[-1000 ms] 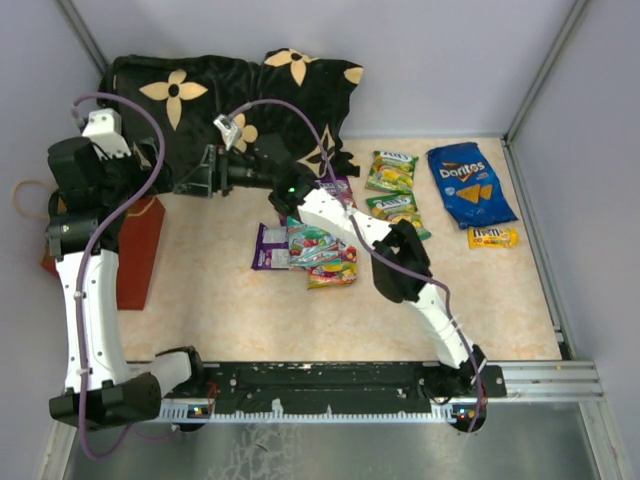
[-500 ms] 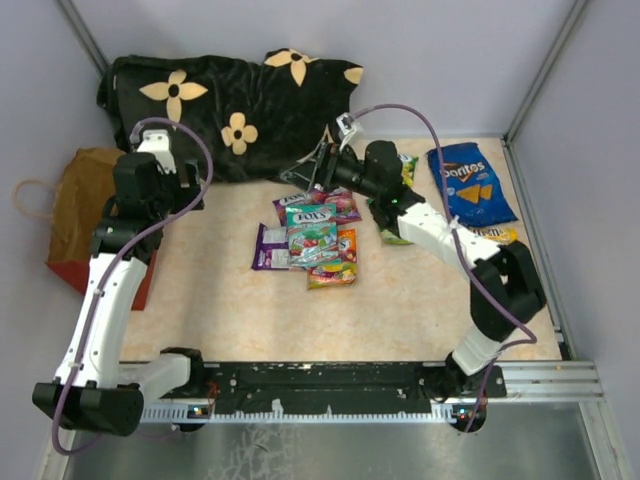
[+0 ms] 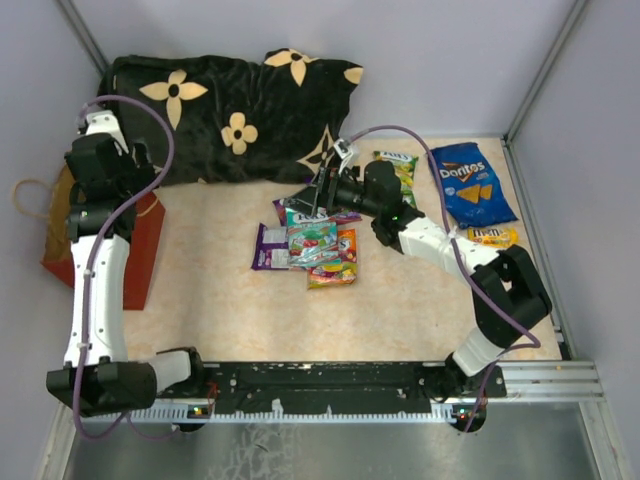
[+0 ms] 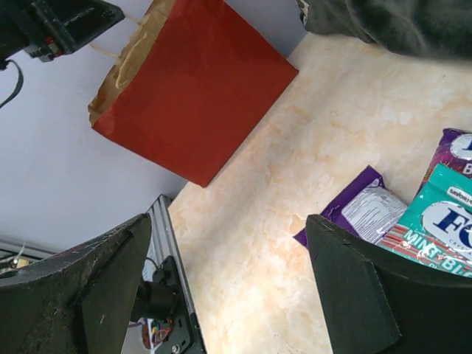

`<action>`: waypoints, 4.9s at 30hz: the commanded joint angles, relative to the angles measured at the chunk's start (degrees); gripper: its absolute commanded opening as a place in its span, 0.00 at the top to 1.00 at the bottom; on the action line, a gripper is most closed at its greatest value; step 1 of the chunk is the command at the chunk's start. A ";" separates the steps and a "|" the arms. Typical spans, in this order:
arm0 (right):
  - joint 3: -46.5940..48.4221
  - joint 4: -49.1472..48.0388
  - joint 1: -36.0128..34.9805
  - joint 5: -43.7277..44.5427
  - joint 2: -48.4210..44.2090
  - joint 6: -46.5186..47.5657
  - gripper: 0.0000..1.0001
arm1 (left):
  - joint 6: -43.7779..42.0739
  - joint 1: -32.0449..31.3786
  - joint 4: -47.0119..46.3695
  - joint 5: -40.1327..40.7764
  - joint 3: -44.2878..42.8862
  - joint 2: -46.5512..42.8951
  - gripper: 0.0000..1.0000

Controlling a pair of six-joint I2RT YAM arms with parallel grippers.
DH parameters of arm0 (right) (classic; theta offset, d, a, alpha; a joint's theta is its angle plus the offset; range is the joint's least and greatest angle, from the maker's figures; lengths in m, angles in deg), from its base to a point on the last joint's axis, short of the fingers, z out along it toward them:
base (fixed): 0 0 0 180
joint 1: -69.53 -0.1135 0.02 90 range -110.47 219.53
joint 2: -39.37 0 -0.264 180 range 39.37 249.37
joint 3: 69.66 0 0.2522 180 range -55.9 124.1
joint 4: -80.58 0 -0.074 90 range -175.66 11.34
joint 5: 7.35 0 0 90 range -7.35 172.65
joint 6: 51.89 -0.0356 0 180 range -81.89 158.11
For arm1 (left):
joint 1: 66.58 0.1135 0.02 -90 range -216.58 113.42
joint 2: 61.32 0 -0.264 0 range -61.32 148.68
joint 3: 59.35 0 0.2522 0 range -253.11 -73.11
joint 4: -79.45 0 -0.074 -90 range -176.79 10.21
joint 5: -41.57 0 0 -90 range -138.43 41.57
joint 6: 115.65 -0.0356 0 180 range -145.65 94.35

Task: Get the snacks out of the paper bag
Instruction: Adjust the paper bag at the center of the board, then adjust the snack at the center of the board.

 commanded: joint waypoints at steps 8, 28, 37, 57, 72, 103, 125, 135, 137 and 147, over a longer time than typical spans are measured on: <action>-3.27 -8.36 0.09 -3.42 -1.10 -3.58 0.14 | 1.32 7.42 4.57 -15.70 -1.60 5.76 0.18; -6.18 -8.26 0.07 -4.77 -2.95 -4.00 0.12 | 2.37 10.78 2.04 -17.31 4.44 11.03 0.58; -5.57 -7.52 0.08 -4.93 -2.73 -3.93 0.12 | -0.27 10.78 0.94 -24.13 2.08 12.38 0.84; -6.38 -4.60 0.09 -6.77 -3.75 -1.74 0.08 | -0.40 10.78 0.20 -30.81 -4.24 18.21 0.91; -13.43 12.09 0.09 16.70 -15.11 2.42 0.01 | 14.89 -7.77 -10.99 -30.51 -6.82 2.98 0.00; -3.09 5.24 7.56 1.32 16.11 13.12 0.37 | 29.89 -29.21 -44.12 -41.74 38.49 14.55 0.00; -2.85 53.53 14.24 -2.57 -23.17 24.59 0.92 | 26.22 -29.23 -47.81 -44.43 35.49 5.96 0.00; -19.07 67.65 15.38 10.86 -40.79 18.46 0.83 | 15.71 -42.65 -43.21 -37.34 30.73 18.01 0.01; -18.53 67.83 15.43 12.18 -40.10 18.41 0.53 | 14.34 -48.11 -39.63 -33.50 27.75 21.51 0.02; 0.93 71.84 15.63 34.07 -31.56 21.09 0.01 | 25.36 -53.38 -32.51 -33.53 22.82 24.99 0.08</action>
